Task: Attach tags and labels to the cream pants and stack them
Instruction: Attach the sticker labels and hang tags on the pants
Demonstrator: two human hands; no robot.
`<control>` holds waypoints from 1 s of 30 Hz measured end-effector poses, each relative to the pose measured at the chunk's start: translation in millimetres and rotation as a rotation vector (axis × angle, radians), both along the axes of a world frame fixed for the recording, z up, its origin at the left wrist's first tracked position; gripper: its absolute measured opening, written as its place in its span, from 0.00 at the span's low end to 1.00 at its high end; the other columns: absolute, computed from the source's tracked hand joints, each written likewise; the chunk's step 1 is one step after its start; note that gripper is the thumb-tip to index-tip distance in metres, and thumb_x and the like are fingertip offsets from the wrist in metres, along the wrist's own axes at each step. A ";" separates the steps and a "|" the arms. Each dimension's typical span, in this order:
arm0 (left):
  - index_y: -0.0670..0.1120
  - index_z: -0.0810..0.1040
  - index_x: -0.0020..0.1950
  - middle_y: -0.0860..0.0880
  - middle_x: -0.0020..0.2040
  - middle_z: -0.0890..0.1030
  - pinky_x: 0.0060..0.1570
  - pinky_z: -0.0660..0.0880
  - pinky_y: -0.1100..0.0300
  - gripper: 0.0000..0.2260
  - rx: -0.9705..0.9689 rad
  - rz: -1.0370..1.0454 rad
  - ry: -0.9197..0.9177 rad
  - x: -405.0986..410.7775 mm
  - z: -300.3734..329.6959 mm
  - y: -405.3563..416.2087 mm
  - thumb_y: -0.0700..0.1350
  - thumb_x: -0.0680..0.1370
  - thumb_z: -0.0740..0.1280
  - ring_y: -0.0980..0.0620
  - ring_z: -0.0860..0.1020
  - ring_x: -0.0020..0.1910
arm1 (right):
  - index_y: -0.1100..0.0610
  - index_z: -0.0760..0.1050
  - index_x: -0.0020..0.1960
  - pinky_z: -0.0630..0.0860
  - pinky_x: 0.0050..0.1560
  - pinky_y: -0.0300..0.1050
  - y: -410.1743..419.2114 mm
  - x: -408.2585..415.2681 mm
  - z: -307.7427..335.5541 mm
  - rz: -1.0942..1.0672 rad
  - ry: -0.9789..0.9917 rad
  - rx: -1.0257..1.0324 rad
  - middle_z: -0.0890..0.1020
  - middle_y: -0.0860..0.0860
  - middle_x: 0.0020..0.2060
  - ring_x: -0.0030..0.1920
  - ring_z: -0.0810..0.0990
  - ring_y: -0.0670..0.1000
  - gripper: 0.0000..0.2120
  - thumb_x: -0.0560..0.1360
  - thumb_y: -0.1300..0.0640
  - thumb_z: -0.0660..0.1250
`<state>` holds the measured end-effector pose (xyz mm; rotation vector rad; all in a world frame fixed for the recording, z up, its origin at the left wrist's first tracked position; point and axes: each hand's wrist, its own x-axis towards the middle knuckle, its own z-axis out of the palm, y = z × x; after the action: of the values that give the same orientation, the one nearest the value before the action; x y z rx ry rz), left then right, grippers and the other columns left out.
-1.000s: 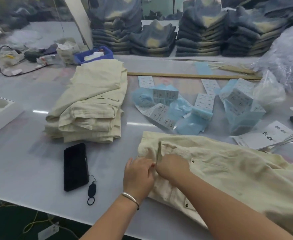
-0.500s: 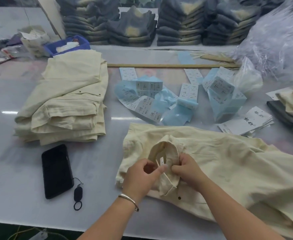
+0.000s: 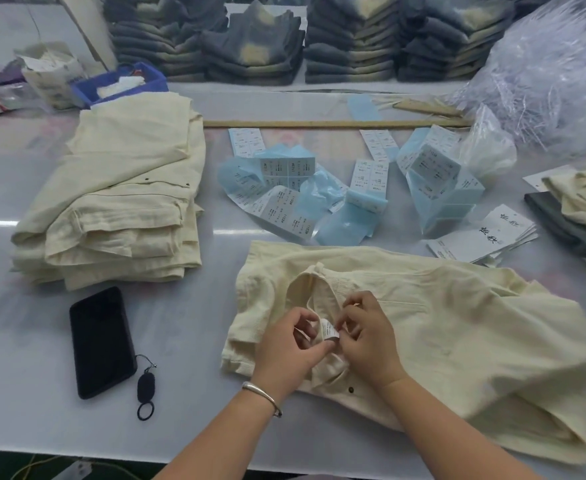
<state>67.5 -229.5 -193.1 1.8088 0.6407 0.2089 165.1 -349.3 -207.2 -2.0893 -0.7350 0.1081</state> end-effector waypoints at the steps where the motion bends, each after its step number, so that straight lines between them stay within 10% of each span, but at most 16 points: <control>1: 0.54 0.77 0.45 0.55 0.37 0.78 0.38 0.76 0.59 0.15 -0.005 0.003 -0.004 -0.2 -0.8 -0.3 0.44 0.65 0.80 0.59 0.73 0.30 | 0.61 0.77 0.35 0.70 0.33 0.34 -1.4 1.6 0.5 -0.003 0.045 0.020 0.75 0.50 0.44 0.32 0.73 0.44 0.10 0.63 0.75 0.69; 11: 0.56 0.80 0.45 0.53 0.39 0.80 0.38 0.74 0.66 0.14 0.014 0.003 -0.042 -2.4 -9.0 -2.0 0.39 0.67 0.77 0.60 0.75 0.33 | 0.59 0.82 0.34 0.72 0.35 0.44 -7.1 15.2 16.5 -0.048 0.616 0.165 0.77 0.57 0.45 0.34 0.75 0.49 0.09 0.72 0.68 0.68; 18: 0.56 0.79 0.41 0.58 0.31 0.76 0.35 0.73 0.65 0.09 0.133 0.010 0.028 -1.3 -9.4 -2.7 0.41 0.68 0.73 0.60 0.74 0.31 | 0.51 0.83 0.53 0.69 0.42 0.35 5.5 17.6 25.2 0.062 0.550 -0.091 0.69 0.48 0.46 0.40 0.70 0.45 0.08 0.77 0.57 0.68; 23: 0.54 0.71 0.37 0.56 0.31 0.75 0.34 0.71 0.63 0.10 0.358 -0.038 0.169 8.9 -0.1 -5.2 0.55 0.69 0.72 0.60 0.74 0.33 | 0.62 0.78 0.38 0.62 0.28 0.39 24.4 28.9 39.4 0.064 0.656 -0.252 0.66 0.50 0.27 0.26 0.64 0.46 0.13 0.74 0.53 0.71; 30: 0.52 0.71 0.38 0.55 0.34 0.74 0.34 0.73 0.58 0.10 0.540 -0.047 0.138 6.0 -3.8 -7.4 0.55 0.71 0.69 0.57 0.73 0.35 | 0.68 0.77 0.35 0.67 0.33 0.43 27.8 35.4 46.9 -0.045 0.761 -0.254 0.71 0.55 0.30 0.34 0.69 0.51 0.06 0.64 0.67 0.73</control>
<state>73.5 -237.0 -197.0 2.3706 0.6801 0.2431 200.5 -321.5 -160.3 -2.0624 -0.2109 0.9520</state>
